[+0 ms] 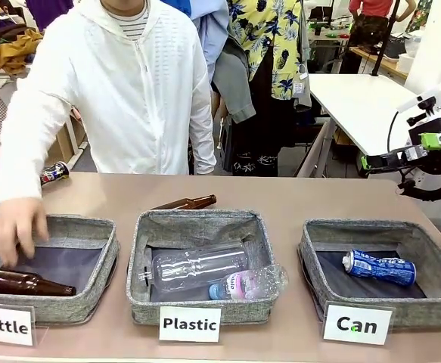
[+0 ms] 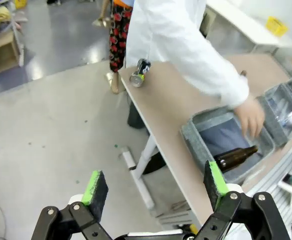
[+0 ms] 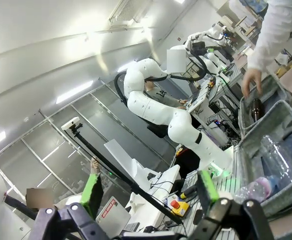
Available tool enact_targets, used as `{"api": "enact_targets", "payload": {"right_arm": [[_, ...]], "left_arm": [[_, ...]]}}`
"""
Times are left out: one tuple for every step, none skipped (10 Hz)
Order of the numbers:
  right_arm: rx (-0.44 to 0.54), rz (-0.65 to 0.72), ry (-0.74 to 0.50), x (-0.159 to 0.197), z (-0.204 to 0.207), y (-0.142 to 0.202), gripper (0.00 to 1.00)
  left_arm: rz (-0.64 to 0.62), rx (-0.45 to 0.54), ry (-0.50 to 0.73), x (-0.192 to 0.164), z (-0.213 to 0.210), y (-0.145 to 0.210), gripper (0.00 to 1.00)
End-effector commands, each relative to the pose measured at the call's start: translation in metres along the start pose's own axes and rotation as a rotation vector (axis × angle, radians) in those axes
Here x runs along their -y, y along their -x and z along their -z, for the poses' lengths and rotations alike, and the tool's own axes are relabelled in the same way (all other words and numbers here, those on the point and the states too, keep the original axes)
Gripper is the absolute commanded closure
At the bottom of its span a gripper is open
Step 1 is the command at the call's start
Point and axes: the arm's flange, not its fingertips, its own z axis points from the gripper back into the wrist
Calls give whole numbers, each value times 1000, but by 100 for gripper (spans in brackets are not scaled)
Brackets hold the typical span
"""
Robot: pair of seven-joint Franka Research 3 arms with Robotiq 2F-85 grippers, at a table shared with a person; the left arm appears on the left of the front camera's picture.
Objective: Sort the can waste into the basket.
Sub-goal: Pick up the can waste from the table and place it in the right Fabric basket.
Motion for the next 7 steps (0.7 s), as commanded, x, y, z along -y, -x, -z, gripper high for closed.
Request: {"api": "enact_targets", "payload": {"right_arm": [[-17, -21, 3, -1, -2, 1, 0], [-17, -21, 3, -1, -2, 1, 0], [-17, -21, 3, -1, -2, 1, 0], [-17, -21, 3, -1, -2, 1, 0], [-17, -21, 3, -1, -2, 1, 0], [-17, -21, 3, -1, -2, 1, 0], [-17, -21, 3, -1, -2, 1, 0]], "left_arm": [[99, -128, -68, 44, 27, -28, 0], [147, -190, -97, 63, 47, -49, 0], [215, -261, -136, 85, 79, -75, 0], [260, -290, -139, 99, 102, -90, 0], [339, -336, -164, 120, 140, -114, 0], [403, -361, -197, 134, 176, -132, 0], [462, -364, -214, 141, 214, -150, 0]]}}
